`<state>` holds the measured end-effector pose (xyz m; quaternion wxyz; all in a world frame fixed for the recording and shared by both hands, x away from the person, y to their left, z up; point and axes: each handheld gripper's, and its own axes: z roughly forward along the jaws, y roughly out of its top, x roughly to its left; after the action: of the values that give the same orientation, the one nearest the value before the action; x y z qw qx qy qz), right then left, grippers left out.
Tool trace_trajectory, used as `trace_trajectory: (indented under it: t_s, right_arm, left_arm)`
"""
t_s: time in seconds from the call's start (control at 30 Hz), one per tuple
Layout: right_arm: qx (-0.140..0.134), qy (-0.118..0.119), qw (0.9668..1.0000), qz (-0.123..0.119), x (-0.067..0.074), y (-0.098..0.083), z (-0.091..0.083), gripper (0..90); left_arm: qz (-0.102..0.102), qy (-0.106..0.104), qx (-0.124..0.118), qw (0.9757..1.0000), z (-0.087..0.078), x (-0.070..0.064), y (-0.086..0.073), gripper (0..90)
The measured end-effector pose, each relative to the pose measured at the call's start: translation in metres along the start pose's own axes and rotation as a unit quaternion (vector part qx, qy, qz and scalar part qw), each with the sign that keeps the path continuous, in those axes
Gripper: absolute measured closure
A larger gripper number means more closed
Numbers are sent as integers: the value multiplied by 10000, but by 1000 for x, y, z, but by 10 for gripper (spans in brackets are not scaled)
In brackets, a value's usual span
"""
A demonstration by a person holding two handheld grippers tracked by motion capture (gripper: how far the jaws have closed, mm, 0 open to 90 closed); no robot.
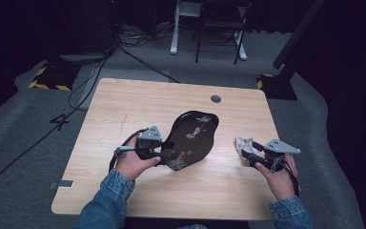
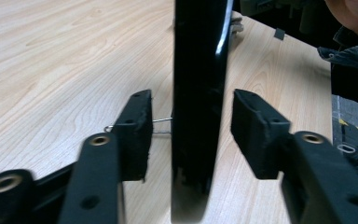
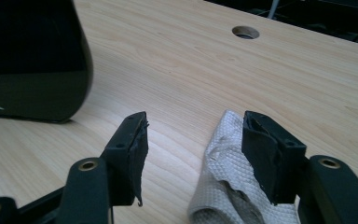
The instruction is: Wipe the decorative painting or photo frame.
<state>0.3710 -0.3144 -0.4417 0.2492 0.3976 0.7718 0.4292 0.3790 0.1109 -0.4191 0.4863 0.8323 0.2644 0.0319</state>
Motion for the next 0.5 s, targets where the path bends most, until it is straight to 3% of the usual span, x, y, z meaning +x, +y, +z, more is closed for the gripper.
trace_trajectory:
  t_s: [0.23,0.5]
  right_arm:
    - [-32,203,9998,-43,9,1,-6,412]
    - [14,499,9987,-117,23,0,-9,405]
  left_arm:
    - [-15,270,10,9996,-19,-2,-9,411]
    - [-104,440,221,9987,-42,-9,-30,386]
